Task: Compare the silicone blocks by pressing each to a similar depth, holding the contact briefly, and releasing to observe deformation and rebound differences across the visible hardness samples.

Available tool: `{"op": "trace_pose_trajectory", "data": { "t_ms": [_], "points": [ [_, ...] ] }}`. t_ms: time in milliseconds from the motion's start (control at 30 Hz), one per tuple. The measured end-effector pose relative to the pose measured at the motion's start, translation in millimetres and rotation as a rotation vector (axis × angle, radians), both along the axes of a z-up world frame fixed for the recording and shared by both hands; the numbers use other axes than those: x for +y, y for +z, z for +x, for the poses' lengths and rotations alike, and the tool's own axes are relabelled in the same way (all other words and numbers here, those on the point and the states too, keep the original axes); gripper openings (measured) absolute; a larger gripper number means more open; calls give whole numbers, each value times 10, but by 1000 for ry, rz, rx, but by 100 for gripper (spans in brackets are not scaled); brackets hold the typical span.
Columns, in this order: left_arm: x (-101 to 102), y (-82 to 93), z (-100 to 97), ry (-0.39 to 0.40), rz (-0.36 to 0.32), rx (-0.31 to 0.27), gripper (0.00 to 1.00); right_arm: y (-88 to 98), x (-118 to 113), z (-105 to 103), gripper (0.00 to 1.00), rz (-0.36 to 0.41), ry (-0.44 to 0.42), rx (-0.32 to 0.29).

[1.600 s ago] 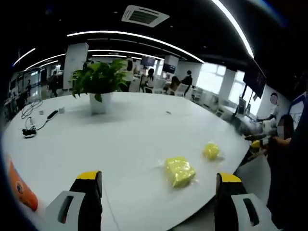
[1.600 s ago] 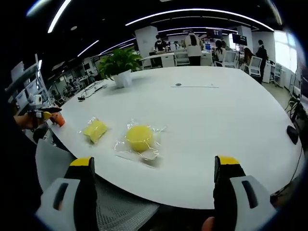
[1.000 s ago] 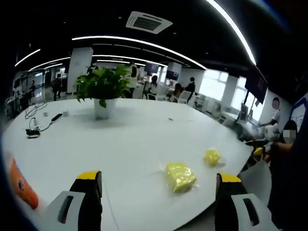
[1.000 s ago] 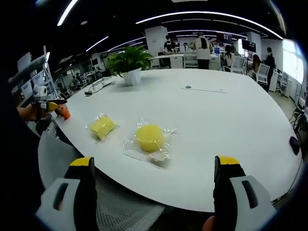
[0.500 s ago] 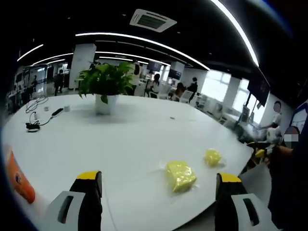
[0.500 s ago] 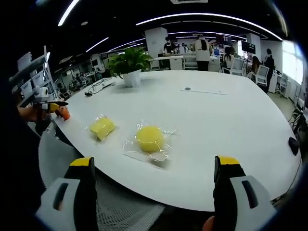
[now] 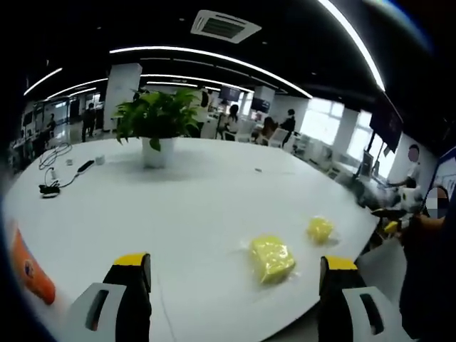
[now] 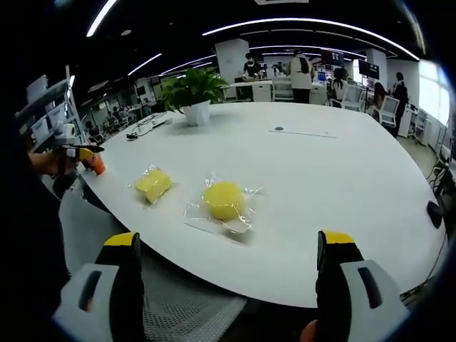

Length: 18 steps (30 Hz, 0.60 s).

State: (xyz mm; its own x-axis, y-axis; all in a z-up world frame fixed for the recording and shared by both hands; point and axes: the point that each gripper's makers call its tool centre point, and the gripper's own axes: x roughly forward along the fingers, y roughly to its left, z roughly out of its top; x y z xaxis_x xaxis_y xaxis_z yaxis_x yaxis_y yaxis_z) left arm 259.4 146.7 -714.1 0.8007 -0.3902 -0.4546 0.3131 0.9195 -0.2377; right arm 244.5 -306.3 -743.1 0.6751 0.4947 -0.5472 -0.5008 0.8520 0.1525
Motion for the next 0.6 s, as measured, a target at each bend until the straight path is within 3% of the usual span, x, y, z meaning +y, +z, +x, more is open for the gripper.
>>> {"op": "trace_pose_trajectory", "data": {
  "t_ms": [67,233,367,433,467,600],
  "points": [
    [-36,-30,-4,-7,-32,32,100,6,10,-1,96,2,2,0],
    [-35,-44,80,-9,-14,34,100,21,46,-2,96,-4,10,-4],
    [-238,-224,144,-87,-84,116,100,19,83,-3,96,4,19,-3],
    [-267,-310,248,-87,-80,120,100,5,104,-9,96,6,24,0],
    [-356,-355,277,-104,-122,145,100,-3,115,-12,96,6,27,2],
    [-445,-560,437,-102,-154,196,100,-3,134,-13,96,11,29,2]
  ]
}}
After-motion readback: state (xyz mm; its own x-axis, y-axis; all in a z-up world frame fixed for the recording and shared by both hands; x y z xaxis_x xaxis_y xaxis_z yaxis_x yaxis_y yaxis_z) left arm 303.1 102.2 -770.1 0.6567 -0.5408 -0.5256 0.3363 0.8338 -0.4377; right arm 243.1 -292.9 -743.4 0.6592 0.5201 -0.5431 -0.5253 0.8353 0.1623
